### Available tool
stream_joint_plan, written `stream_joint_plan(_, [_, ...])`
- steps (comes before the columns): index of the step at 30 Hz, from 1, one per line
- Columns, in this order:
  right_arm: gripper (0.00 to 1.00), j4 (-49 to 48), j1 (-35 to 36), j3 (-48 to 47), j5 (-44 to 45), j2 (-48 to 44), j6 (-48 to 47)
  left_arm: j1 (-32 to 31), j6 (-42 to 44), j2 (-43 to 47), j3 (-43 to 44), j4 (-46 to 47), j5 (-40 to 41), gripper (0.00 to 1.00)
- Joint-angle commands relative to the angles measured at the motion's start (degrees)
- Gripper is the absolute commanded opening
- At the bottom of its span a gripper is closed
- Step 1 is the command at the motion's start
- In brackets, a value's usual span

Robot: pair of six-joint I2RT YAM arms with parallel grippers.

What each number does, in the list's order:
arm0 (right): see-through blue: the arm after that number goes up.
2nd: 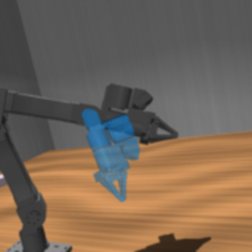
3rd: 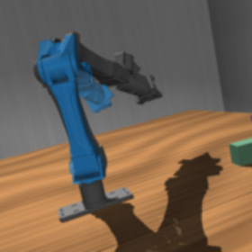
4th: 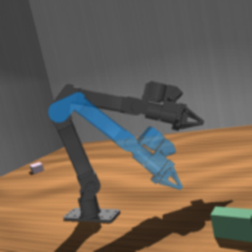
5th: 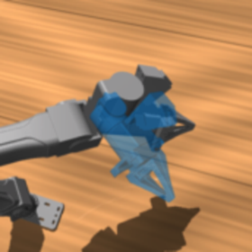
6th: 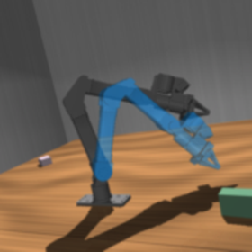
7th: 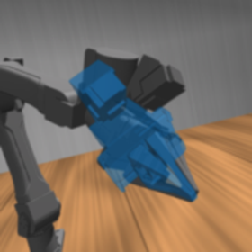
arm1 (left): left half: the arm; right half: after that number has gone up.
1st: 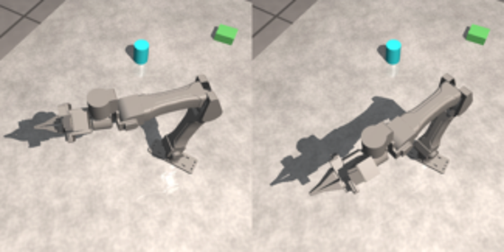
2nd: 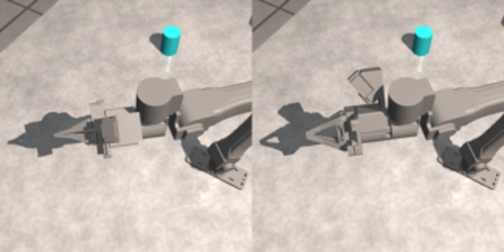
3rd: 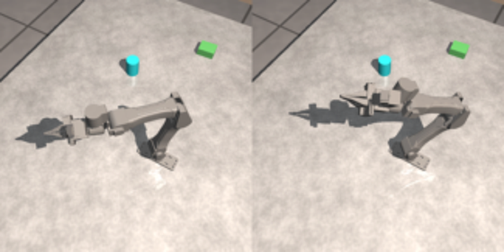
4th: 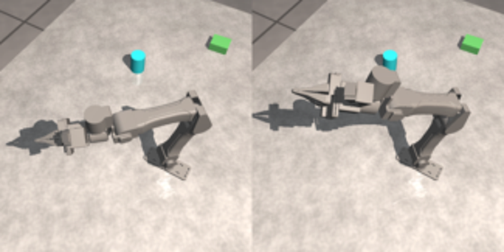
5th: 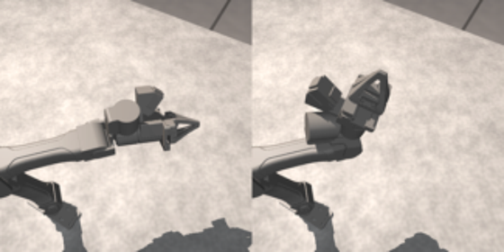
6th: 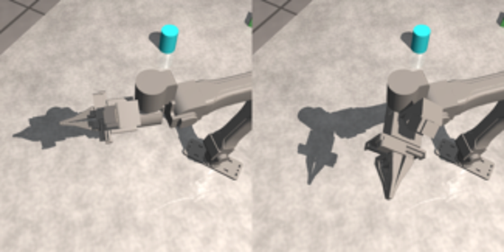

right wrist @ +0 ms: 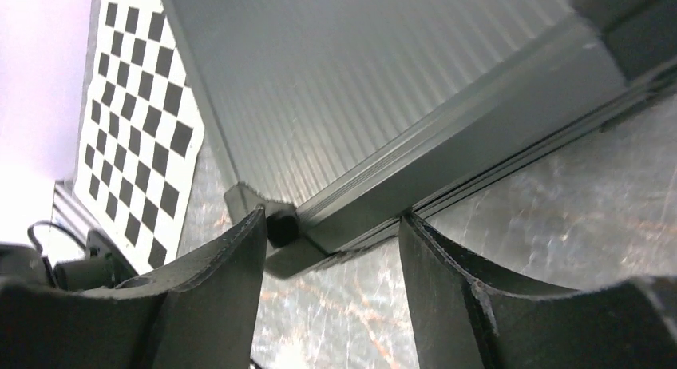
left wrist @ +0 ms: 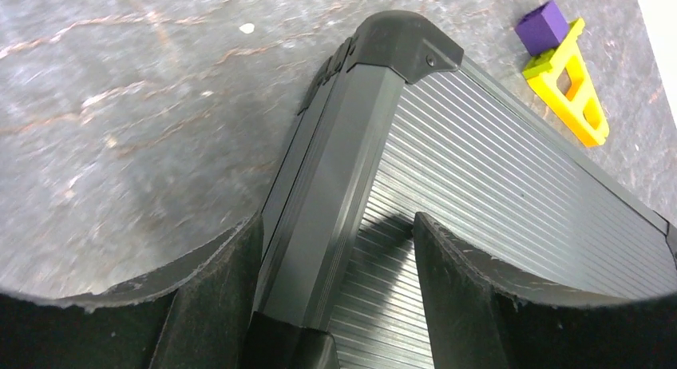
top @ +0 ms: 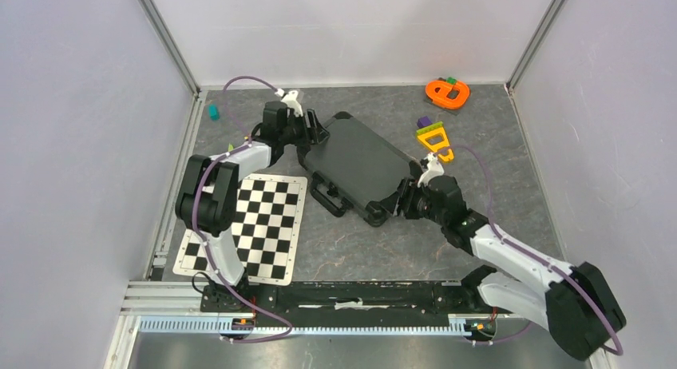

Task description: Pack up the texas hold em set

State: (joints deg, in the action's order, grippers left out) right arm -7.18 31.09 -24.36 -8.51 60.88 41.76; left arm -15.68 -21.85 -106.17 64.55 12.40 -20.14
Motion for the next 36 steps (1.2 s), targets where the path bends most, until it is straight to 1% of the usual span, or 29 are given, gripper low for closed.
stream_joint_plan(1, [0.65, 5.8, 6.5, 2.9, -5.8, -4.1, -3.9, -13.8, -1.7, -5.3, 1.4, -10.8, -21.7, 0.68])
stream_joint_plan(4, [0.68, 11.5, 6.6, 1.3, -2.8, -7.3, -5.5, -15.4, -1.6, -7.2, 5.0, -11.0, -22.3, 0.68])
stream_joint_plan(9, [0.87, 21.8, 6.6, -4.8, 5.8, -11.7, -8.4, -18.2, -0.7, -10.1, 9.4, -11.7, -22.2, 0.68])
stream_joint_plan(12, [0.91, 26.6, 6.5, -8.6, 10.2, -13.8, -9.9, -18.4, -0.8, -8.6, 9.0, -11.4, -18.6, 0.74])
stream_joint_plan(13, [0.92, 27.5, 6.6, -9.7, 10.8, -14.3, -10.5, -18.1, -0.5, -6.9, 8.2, -11.2, -16.4, 0.78])
stream_joint_plan(14, [0.92, 28.5, 6.6, -10.6, 11.3, -14.6, -10.9, -17.6, -0.6, -5.4, 7.3, -10.8, -14.7, 0.79])
stream_joint_plan(18, [0.92, 32.1, 6.5, -14.3, 11.9, -14.5, -11.6, -14.3, -3.2, 2.9, 2.4, -6.8, -11.2, 0.86])
stream_joint_plan(21, [0.94, 36.1, 6.5, -16.5, 12.5, -13.6, -11.9, -12.5, -3.8, 9.9, -1.4, -4.4, -6.3, 0.95])
stream_joint_plan(22, [0.96, 38.0, 6.6, -17.0, 13.0, -13.3, -12.1, -12.3, -3.4, 12.5, -2.5, -4.4, -4.6, 0.99])
stream_joint_plan(23, [0.98, 39.5, 6.5, -17.1, 13.5, -13.1, -12.4, -12.3, -2.9, 14.8, -3.2, -4.6, -2.2, 1.00])
stream_joint_plan(25, [0.98, 43.9, 6.5, -17.1, 14.1, -12.9, -12.6, -12.3, -2.6, 18.1, -4.9, -4.9, 0.8, 1.00])
stream_joint_plan(26, [0.98, 45.8, 6.5, -16.5, 12.9, -13.2, -12.8, -12.3, -2.7, 19.3, -5.5, -5.1, 1.1, 1.00])
stream_joint_plan(28, [0.98, 47.7, 6.5, -14.8, 9.3, -14.9, -13.0, -12.4, -3.3, 20.8, -7.1, -5.3, 1.0, 1.00])
stream_joint_plan(30, [0.98, 48.9, 6.5, -14.6, 3.5, -16.7, -14.2, -12.4, -4.2, 22.1, -9.5, -5.1, 1.2, 1.00])
stream_joint_plan(34, [0.98, 58.1, 6.6, -22.7, 0.9, -15.3, -18.2, -12.4, -6.5, 25.4, -15.5, -3.0, 2.6, 1.00])
stream_joint_plan(36, [0.98, 60.2, 6.6, -26.9, 3.6, -15.3, -18.9, -12.6, -7.8, 27.1, -18.1, -1.8, 1.7, 0.98])
